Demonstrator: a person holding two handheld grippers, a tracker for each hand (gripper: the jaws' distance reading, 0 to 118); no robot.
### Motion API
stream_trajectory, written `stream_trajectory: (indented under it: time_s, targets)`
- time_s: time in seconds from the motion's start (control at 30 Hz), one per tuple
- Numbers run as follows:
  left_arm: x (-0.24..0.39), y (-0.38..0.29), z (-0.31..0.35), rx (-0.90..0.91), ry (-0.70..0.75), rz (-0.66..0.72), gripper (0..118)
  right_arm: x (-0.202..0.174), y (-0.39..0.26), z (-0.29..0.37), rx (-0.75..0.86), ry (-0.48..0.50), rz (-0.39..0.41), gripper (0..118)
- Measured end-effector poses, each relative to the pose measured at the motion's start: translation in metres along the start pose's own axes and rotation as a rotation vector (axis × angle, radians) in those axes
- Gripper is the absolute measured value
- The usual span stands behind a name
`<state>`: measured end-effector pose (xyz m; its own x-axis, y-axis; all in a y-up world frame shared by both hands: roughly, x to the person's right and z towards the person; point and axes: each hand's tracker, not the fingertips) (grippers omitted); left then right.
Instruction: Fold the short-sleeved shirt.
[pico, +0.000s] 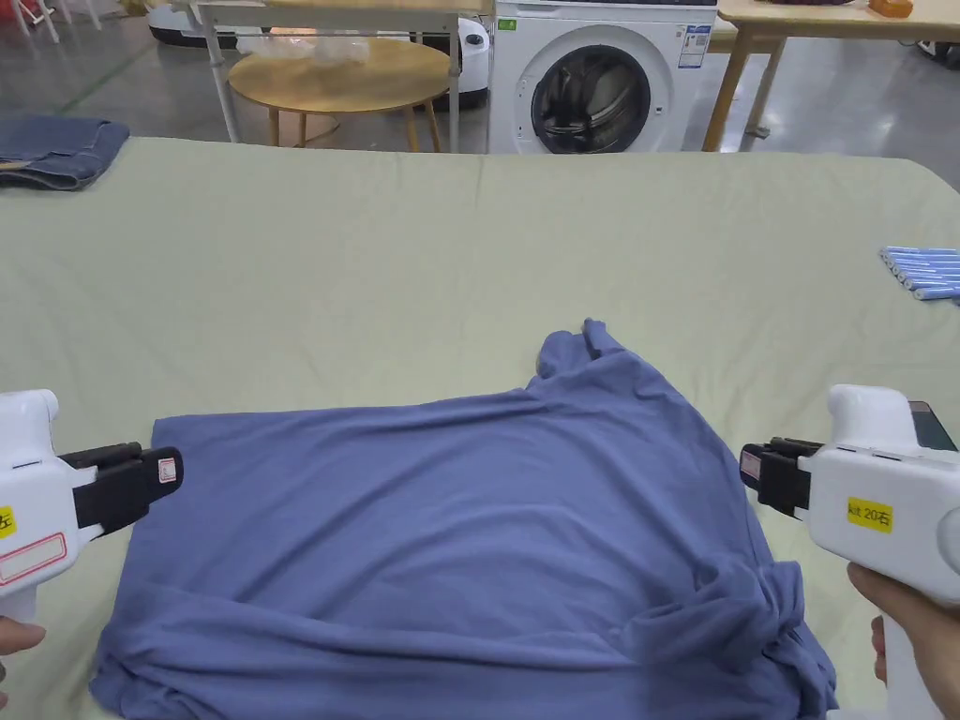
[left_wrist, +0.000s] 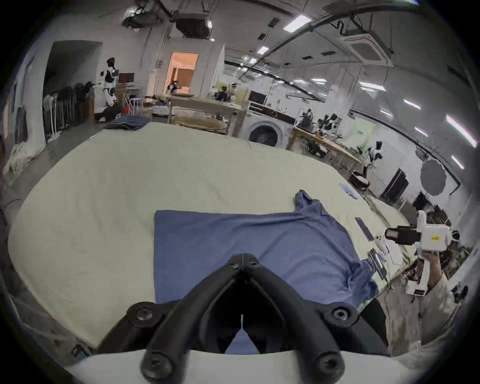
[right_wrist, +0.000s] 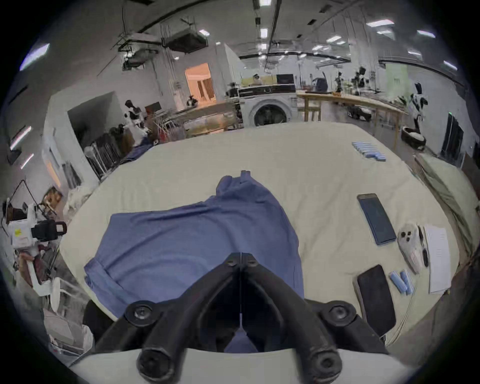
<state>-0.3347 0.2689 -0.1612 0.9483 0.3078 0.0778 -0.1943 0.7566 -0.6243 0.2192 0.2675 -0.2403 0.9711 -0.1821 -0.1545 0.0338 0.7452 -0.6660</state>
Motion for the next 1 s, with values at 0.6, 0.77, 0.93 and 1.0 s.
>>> stream_trajectory:
  time_s: [0.6, 0.77, 0.93, 1.0]
  targets:
    - [-0.016, 0.014, -0.068, -0.108, 0.026, 0.061, 0, 0.038, 0.106, -0.254, -0.292, -0.096, -0.195, 118]
    - [-0.026, 0.022, -0.078, -0.121, 0.038, 0.073, 0, 0.04, 0.103, -0.292, -0.387, -0.135, -0.148, 111]
    - [-0.031, 0.027, -0.081, -0.124, 0.056, 0.077, 0, 0.024, 0.085, -0.31, -0.424, -0.193, -0.026, 1]
    - [-0.036, 0.031, -0.085, -0.124, 0.059, 0.091, 0, 0.02, 0.084, -0.309, -0.426, -0.201, -0.032, 1]
